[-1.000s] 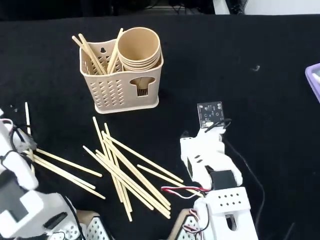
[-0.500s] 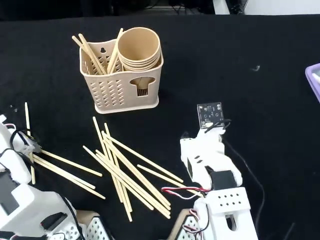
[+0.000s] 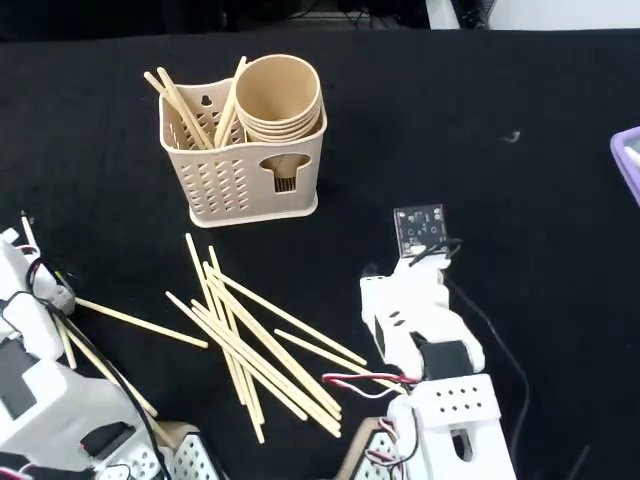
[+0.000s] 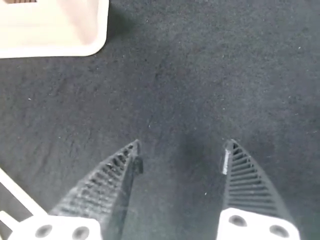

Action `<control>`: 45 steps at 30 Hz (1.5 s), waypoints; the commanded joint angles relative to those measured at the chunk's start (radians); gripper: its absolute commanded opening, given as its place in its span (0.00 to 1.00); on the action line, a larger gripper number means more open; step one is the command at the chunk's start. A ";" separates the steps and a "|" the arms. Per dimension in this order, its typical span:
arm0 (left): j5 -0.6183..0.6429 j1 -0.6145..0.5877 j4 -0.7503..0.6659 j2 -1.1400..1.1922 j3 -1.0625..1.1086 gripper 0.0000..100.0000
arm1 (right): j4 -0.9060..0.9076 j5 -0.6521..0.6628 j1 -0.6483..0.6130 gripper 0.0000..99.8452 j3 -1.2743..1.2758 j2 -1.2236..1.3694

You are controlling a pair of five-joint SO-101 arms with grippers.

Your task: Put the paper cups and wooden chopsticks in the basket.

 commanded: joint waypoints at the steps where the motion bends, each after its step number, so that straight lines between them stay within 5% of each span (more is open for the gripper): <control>1: 0.069 -0.024 -0.015 0.012 -0.002 0.07 | -0.017 0.002 -0.017 0.26 -0.004 -0.027; 20: 0.437 -0.220 -0.011 0.014 -0.338 0.03 | -0.017 0.002 -0.017 0.26 -0.004 -0.027; 26: 0.381 -0.214 0.028 0.021 -0.298 0.04 | -0.017 0.002 -0.017 0.26 -0.004 -0.027; 33: 0.295 -0.136 0.040 0.021 -0.130 0.19 | -0.017 0.002 -0.017 0.26 -0.004 -0.027; 45: 0.296 -0.133 0.038 0.023 -0.050 0.19 | -0.017 0.002 -0.017 0.26 -0.005 -0.027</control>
